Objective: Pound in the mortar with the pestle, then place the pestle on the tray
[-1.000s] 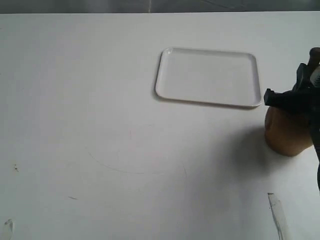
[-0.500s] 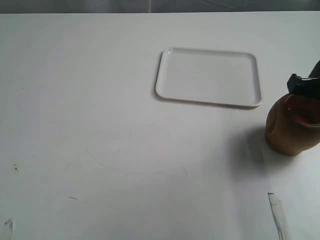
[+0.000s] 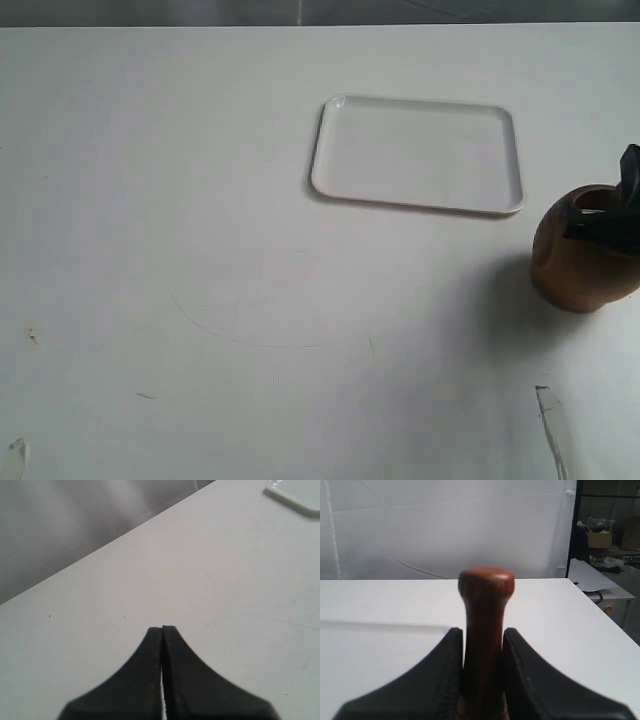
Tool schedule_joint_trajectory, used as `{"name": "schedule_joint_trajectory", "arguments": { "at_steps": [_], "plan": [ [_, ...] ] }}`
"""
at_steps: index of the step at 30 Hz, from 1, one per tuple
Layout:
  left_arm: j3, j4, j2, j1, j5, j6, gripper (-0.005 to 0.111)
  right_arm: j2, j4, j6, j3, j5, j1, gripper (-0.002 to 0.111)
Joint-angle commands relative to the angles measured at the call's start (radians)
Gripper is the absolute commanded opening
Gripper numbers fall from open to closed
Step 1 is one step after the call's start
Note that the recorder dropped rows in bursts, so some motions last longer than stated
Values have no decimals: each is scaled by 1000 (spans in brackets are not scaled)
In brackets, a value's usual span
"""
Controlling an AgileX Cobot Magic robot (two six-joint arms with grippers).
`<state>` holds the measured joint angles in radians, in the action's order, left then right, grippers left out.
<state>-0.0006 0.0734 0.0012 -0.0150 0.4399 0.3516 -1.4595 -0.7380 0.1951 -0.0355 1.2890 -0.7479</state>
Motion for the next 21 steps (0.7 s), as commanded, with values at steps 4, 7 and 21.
{"name": "schedule_joint_trajectory", "arguments": {
  "at_steps": [4, 7, 21],
  "plan": [
    [1, -7, -1, 8, -3, -8, 0, 212, 101, 105, 10, -68, 1, 0],
    [1, -7, -1, 8, -3, -8, 0, 327, 98, 137, 10, -68, 1, 0],
    [1, -7, -1, 8, -3, -8, 0, 332, -12, 172, 10, -128, 1, 0]
  ]
}}
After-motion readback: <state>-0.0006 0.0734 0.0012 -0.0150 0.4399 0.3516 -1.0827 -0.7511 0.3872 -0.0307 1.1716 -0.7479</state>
